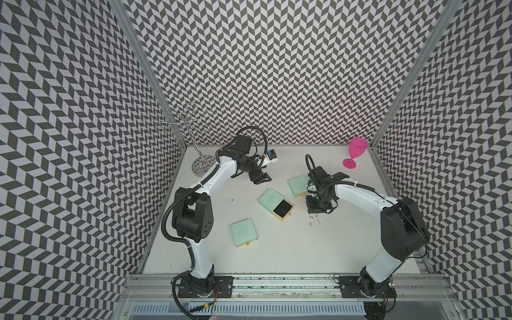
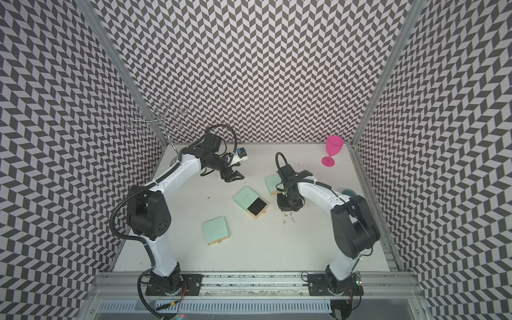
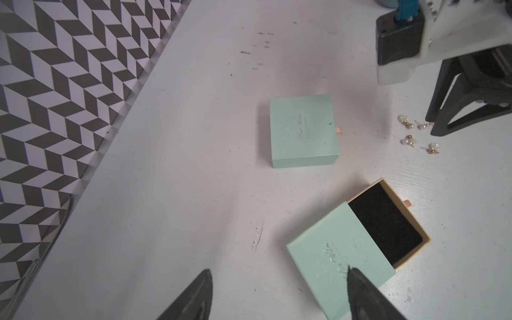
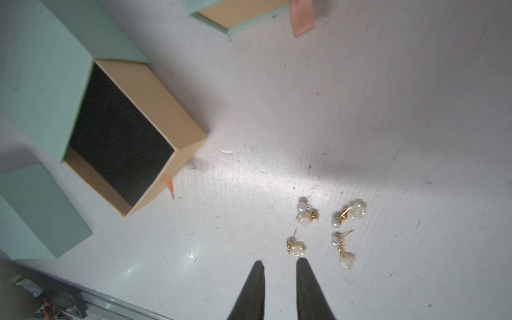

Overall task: Place the earrings into the drawer-style jewelry box
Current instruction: Pick up the earring from the center of the board.

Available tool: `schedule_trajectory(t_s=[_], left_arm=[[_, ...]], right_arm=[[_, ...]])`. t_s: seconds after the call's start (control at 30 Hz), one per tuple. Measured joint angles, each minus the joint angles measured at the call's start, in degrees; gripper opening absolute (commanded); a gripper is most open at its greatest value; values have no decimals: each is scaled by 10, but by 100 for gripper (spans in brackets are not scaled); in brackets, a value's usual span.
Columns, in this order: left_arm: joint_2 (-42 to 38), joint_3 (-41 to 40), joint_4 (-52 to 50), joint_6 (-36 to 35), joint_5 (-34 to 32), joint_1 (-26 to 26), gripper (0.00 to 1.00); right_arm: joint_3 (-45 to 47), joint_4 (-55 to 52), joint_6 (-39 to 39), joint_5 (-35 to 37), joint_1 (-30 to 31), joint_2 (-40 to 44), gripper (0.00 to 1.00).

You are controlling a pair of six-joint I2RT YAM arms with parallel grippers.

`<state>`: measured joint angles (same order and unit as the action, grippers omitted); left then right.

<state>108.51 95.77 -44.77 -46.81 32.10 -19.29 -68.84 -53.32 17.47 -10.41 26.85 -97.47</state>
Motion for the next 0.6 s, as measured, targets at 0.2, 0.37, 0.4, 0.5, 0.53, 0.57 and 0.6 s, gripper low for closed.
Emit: schedule_trajectory(t_s=[0.2, 0.37, 0.4, 0.5, 0.53, 0.57, 0.6], left_arm=[[0, -2, -3, 13, 10, 9, 78], [0, -18, -4, 15, 15, 16, 79], [0, -20, -4, 15, 17, 17, 79], [0, -20, -4, 15, 21, 19, 79], [0, -20, -4, 15, 22, 20, 79], [0, -20, -4, 15, 22, 21, 80], [0, -20, -4, 15, 22, 21, 80]], right_arm=[[21, -2, -1, 10, 0, 0, 21], [59, 0, -1, 9, 9, 10, 23], [64, -2, -1, 9, 11, 11, 23], [65, -5, -1, 13, 19, 11, 24], [64, -5, -1, 15, 23, 11, 24], [64, -5, -1, 16, 26, 11, 24], [64, -4, -1, 17, 30, 11, 24]])
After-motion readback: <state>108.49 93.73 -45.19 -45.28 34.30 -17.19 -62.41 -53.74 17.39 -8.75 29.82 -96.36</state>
